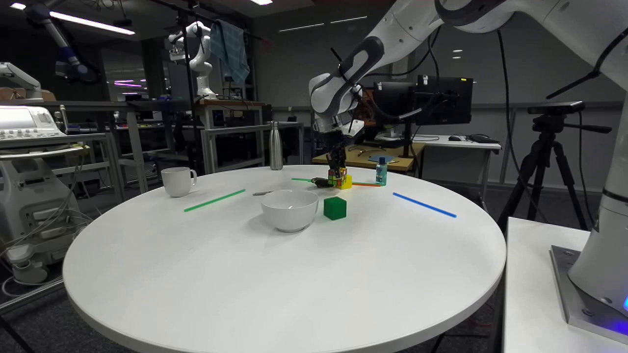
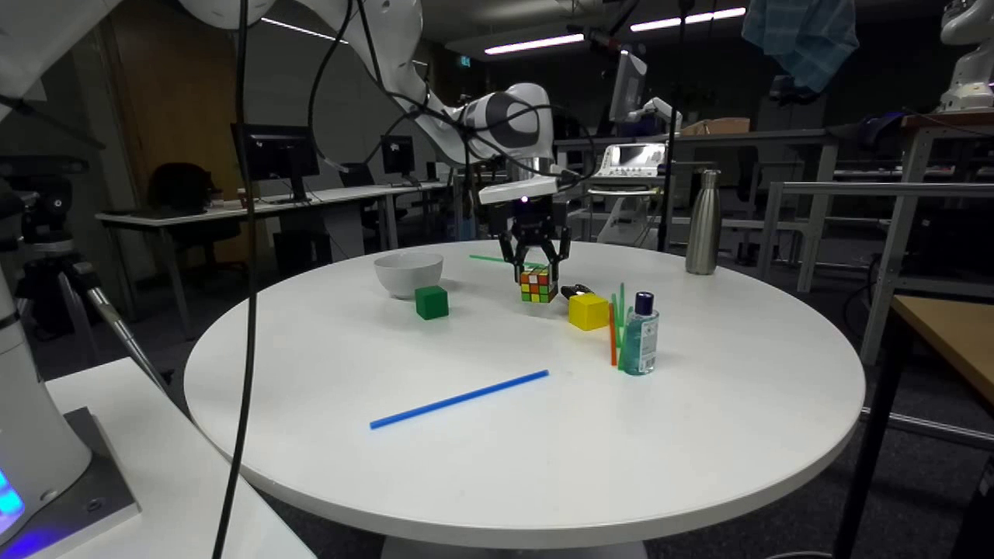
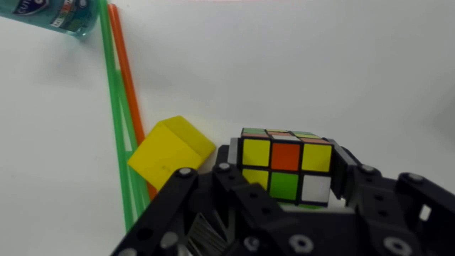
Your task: Put the Rubik's cube on top of the yellow block
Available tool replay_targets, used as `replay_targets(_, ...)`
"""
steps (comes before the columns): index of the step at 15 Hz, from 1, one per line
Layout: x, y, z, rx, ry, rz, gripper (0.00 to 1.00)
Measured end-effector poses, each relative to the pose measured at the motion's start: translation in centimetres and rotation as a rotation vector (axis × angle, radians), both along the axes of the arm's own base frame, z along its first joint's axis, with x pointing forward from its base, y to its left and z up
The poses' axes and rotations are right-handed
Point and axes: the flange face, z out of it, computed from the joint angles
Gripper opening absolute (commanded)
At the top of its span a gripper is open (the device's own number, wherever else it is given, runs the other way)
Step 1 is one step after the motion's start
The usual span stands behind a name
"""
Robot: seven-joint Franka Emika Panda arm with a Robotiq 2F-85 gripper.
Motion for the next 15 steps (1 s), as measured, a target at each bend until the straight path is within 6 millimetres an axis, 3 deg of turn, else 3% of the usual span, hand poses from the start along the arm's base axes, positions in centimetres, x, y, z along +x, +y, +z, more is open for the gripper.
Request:
replay_targets(6, 0.1, -2.6, 4.2, -0.031, -0.056, -0.041, 0.34)
replay_targets(15, -0.3, -4.3, 4.4, -0.057, -0.061, -0.097, 0.34)
